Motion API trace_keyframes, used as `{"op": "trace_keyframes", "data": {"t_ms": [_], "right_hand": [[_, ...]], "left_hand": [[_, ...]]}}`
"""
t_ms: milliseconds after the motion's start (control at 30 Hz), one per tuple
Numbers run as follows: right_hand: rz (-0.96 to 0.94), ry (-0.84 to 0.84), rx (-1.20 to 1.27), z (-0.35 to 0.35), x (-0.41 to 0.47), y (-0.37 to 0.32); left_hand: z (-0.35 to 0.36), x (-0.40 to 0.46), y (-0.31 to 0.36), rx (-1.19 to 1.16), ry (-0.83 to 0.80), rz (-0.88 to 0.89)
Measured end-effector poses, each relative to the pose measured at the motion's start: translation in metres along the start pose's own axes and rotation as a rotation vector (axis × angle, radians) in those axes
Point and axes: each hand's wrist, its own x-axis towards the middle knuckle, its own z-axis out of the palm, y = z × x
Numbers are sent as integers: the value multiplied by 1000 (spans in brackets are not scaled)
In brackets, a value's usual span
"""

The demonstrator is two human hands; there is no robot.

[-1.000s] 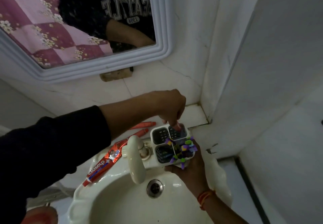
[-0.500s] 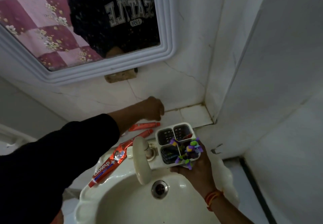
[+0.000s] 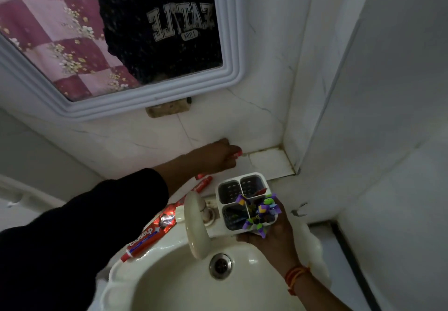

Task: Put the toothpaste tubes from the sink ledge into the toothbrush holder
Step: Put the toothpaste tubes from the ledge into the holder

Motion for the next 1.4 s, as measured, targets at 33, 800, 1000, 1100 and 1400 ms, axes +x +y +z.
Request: {"op": "trace_keyframes", "data": {"t_ms": [33,800,1000,1100,1400], "right_hand": [[-34,6,0,8,-3,0],[-152,-2,-184,-14,4,12],[-179,-30,-164,-11,6,9],[-236,-20,-216,-14,7,12],[-235,-4,-215,-17,4,13]], "left_hand": [[-10,-2,8,-25,-23,25],[30,-25,-25,254,-369,-400],[27,-23,-31,186,-309,-322],[-6,-30,-9,124,-224,-272],[-73,-71,104,262,-433,-195]]}}
